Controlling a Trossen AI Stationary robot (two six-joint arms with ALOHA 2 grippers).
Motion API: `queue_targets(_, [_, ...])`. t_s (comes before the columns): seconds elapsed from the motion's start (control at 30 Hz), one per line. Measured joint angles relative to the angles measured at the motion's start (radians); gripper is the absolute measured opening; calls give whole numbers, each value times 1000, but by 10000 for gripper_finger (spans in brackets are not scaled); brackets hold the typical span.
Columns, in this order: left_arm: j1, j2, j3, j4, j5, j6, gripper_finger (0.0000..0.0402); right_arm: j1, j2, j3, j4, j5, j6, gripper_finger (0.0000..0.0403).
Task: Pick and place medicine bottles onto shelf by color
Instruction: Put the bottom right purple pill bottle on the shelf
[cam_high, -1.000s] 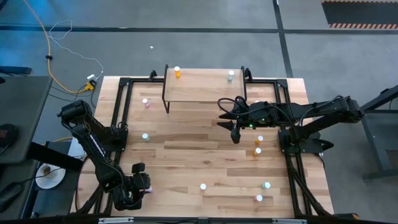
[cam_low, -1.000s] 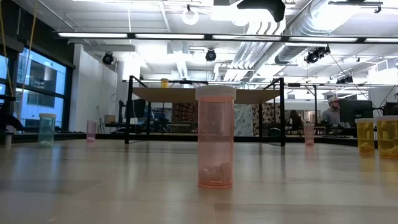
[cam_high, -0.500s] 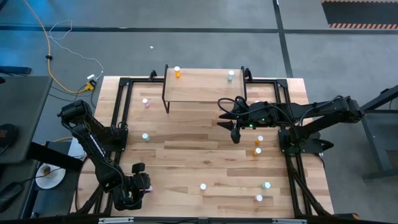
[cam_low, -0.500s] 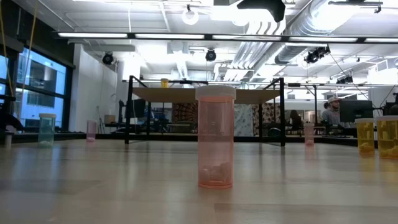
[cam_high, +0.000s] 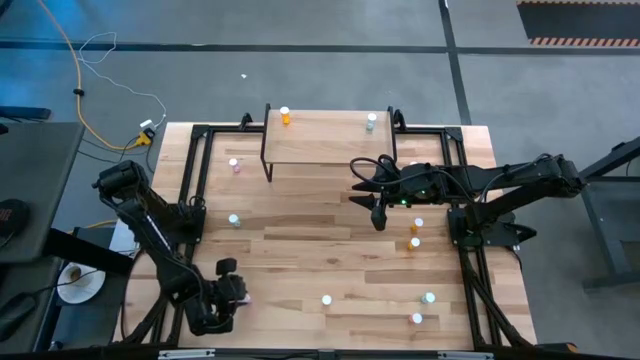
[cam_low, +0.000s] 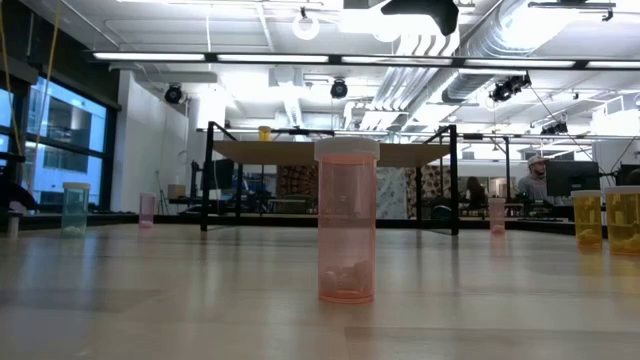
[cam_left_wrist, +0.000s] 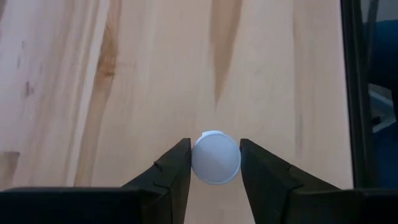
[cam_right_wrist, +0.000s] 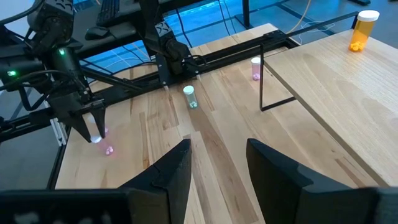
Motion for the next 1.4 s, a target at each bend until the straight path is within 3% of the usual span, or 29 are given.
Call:
queue_targets(0.27, [98,0,12,0,5,105,118,0,0,0,0,0,0,147])
queue_targets(0.57, [255,0,73,0,28,324,117,-14,0,0,0,0,-62,147])
queue_targets(1.4, [707,0,274,1,139,847,117,-223,0,0,-45,0,-159,147])
